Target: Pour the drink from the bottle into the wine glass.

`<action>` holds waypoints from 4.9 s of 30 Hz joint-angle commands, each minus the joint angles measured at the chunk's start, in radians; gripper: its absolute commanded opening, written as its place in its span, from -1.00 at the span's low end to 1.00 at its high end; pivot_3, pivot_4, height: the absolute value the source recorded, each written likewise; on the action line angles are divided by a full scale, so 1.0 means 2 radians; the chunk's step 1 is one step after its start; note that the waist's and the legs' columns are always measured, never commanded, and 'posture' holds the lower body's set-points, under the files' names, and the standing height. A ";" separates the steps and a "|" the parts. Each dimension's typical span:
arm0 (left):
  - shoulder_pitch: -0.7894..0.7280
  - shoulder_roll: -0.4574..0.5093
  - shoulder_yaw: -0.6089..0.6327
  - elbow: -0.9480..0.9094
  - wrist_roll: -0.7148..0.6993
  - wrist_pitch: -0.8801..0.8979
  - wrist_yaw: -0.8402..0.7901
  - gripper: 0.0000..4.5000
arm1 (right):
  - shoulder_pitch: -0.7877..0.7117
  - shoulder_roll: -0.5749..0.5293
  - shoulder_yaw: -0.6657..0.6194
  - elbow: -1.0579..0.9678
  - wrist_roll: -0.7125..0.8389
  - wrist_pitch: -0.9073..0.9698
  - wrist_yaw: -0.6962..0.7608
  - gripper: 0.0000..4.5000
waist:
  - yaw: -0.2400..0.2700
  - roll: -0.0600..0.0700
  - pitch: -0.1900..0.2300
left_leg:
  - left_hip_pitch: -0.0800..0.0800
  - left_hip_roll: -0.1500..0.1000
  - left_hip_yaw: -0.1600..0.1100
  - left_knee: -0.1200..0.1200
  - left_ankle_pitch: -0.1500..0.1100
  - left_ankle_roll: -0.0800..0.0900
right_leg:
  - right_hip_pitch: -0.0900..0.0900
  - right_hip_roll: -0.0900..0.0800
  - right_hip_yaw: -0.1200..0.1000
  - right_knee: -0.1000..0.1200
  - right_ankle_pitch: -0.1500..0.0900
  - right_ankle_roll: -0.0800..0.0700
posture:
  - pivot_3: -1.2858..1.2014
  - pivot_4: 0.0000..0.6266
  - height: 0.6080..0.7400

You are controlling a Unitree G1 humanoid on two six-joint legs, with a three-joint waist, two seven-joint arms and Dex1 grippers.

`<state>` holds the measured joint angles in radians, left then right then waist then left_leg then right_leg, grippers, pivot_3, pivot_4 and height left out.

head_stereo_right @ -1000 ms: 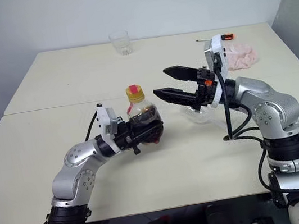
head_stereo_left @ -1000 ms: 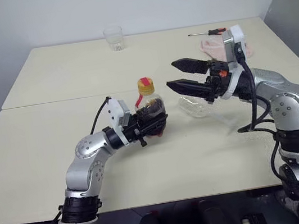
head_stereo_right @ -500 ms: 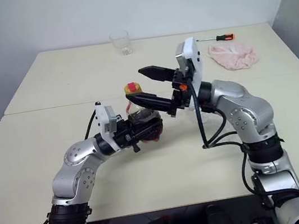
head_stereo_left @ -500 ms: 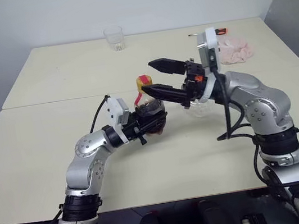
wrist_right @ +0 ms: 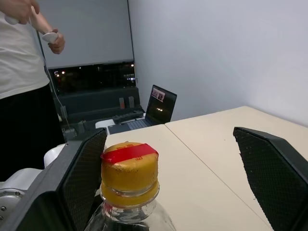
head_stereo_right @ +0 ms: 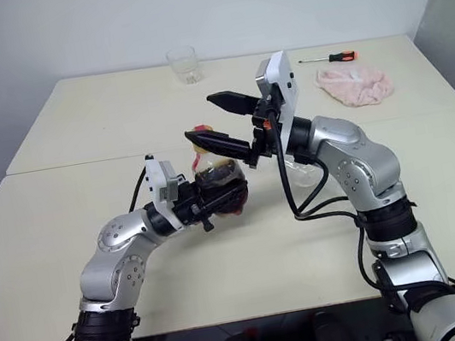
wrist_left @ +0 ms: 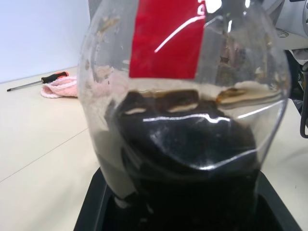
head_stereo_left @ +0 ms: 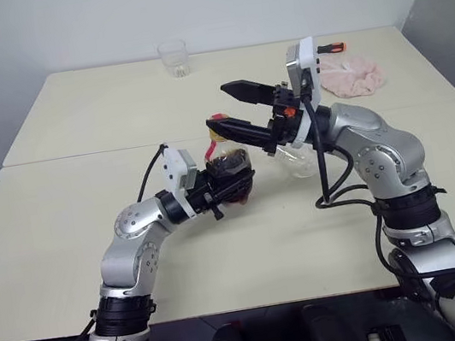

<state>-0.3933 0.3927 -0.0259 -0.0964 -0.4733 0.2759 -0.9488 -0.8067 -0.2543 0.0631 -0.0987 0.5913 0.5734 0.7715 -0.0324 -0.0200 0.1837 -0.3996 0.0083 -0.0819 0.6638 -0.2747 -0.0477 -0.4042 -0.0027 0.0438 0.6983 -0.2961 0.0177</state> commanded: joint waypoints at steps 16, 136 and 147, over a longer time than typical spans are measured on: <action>-0.004 0.004 0.011 -0.017 -0.008 -0.013 -0.003 -0.24 | 0.000 -0.035 -0.011 0.002 -0.014 -0.015 0.028 0.99 | 0.000 0.000 0.000 | 0.000 0.000 0.000 0.000 0.000 0.000 | 0.000 0.000 0.000 0.000 0.000 0.000 | 0.03 -0.52 1.00; 0.008 0.010 0.008 -0.025 -0.007 -0.016 -0.016 -0.24 | -0.002 -0.002 0.012 -0.024 0.028 0.033 0.019 -0.44 | 0.000 0.000 0.000 | 0.000 0.000 0.000 0.000 0.000 0.000 | 0.000 0.000 0.000 0.000 0.000 0.000 | 0.03 -0.52 1.00; 0.006 0.011 0.008 -0.022 -0.006 -0.016 -0.017 -0.24 | -0.009 -0.003 0.006 -0.021 0.028 0.029 0.018 -0.44 | 0.000 0.000 0.000 | 0.000 0.000 0.000 0.000 0.000 0.000 | 0.000 0.000 0.000 0.000 0.000 0.000 | 0.03 -0.52 1.00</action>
<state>-0.3724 0.4072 -0.0145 -0.0879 -0.4683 0.2559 -0.9723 -0.7935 -0.2610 0.0997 -0.1294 0.6467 0.6544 0.8061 -0.0328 -0.0200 0.1838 -0.3996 0.0083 -0.0823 0.6638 -0.2748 -0.0476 -0.4043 -0.0026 0.0436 0.6984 -0.2961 0.0177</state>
